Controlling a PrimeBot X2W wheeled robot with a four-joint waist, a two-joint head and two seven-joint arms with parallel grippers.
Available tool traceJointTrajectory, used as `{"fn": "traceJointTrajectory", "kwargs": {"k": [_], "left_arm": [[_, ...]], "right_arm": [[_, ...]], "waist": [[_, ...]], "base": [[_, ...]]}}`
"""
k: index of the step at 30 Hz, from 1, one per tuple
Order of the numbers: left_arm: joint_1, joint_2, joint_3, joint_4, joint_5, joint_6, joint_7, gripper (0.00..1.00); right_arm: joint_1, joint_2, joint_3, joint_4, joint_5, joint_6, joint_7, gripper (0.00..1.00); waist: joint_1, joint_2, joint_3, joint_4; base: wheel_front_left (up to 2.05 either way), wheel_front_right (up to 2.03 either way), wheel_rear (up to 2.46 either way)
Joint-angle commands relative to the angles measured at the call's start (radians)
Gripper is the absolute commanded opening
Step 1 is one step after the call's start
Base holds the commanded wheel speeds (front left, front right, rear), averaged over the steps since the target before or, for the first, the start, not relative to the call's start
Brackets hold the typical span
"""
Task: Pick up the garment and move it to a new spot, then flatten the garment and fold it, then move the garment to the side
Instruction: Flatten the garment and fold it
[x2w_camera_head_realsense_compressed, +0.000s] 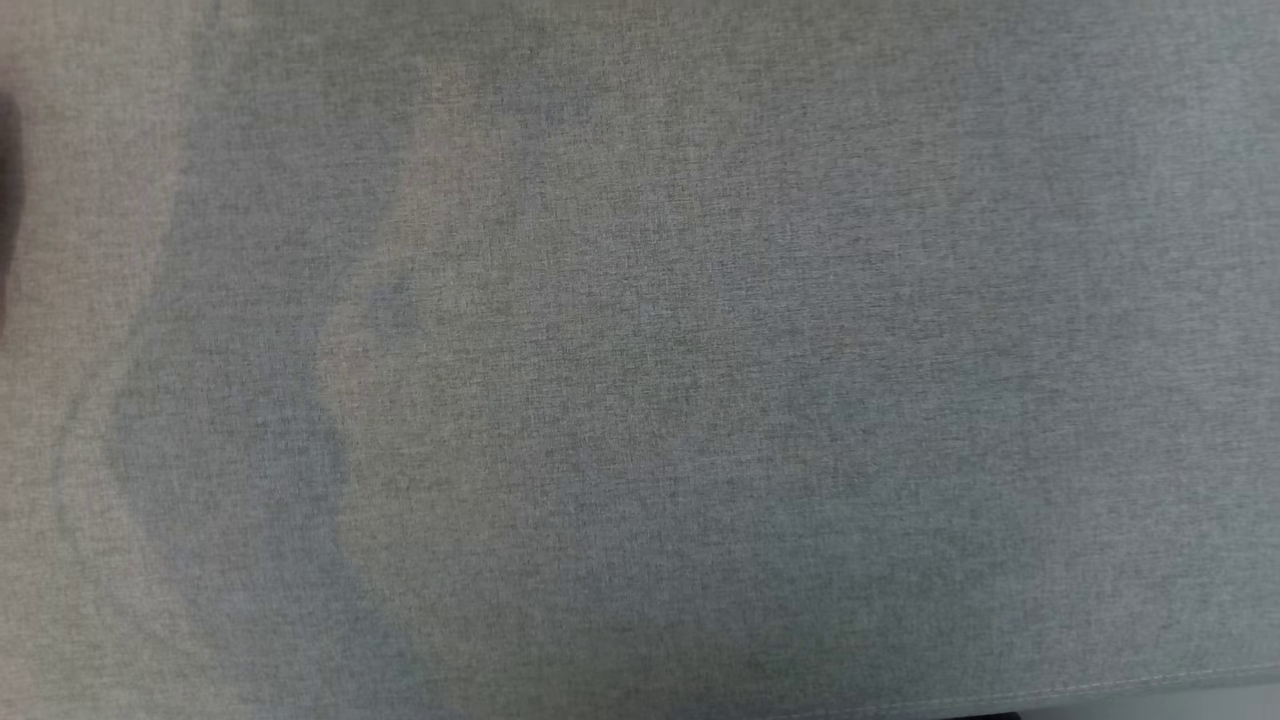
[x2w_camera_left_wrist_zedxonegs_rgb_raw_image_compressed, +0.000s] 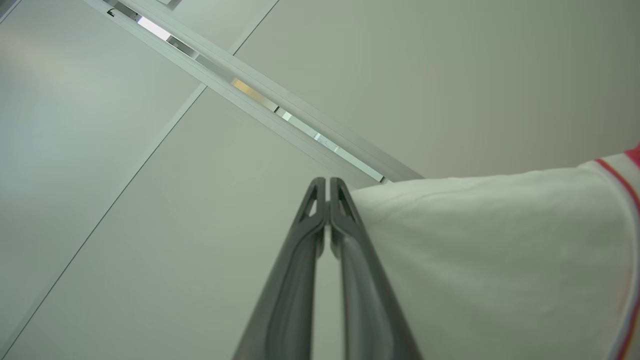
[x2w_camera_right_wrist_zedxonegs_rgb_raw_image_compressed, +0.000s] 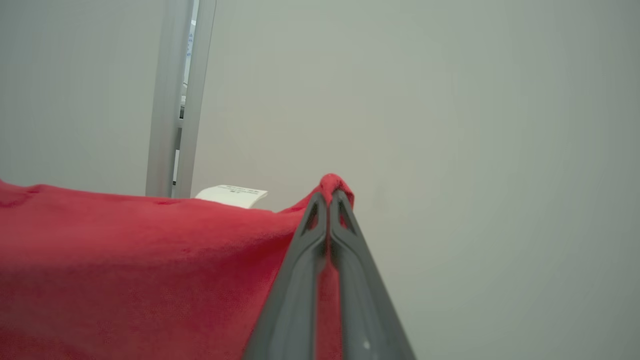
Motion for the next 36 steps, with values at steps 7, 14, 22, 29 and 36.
{"fn": "traceJointTrajectory", "kwargs": {"k": [7,14,22,29,36], "left_arm": [[0.157,0.002,-0.009,-0.125,-0.075,0.039,-0.019,0.00],[0.581,0.077,0.024,-0.382,-0.214,0.100,-0.018,0.00],[1.111,0.123,0.030,-0.550,-0.392,0.135,-0.018,0.00],[1.467,0.120,0.015,-0.640,-0.507,0.140,-0.019,0.00],[1.706,0.121,0.023,-0.702,-0.493,0.172,-0.019,0.00]], "right_arm": [[0.077,-0.037,0.119,0.022,0.064,-0.002,-0.060,0.00],[0.338,-0.100,0.118,-0.129,0.133,-0.002,-0.065,0.00],[0.788,-0.154,-0.015,-0.339,0.213,-0.002,-0.065,0.00],[1.134,-0.160,-0.079,-0.431,0.277,-0.002,-0.065,0.00],[1.381,-0.087,-0.203,-0.474,0.230,-0.002,-0.066,0.00]], "waist": [[-0.0001,0.0000,0.037,0.037],[-0.0001,0.0000,-0.032,0.061],[-0.0001,0.0000,-0.183,0.072],[-0.0001,0.0000,-0.301,0.067],[-0.0001,0.0000,-0.379,0.060]], "base": [[0.00,0.00,0.00],[0.00,0.00,0.00],[0.00,0.00,0.00],[0.00,0.00,0.00],[0.00,0.00,0.00]]}}
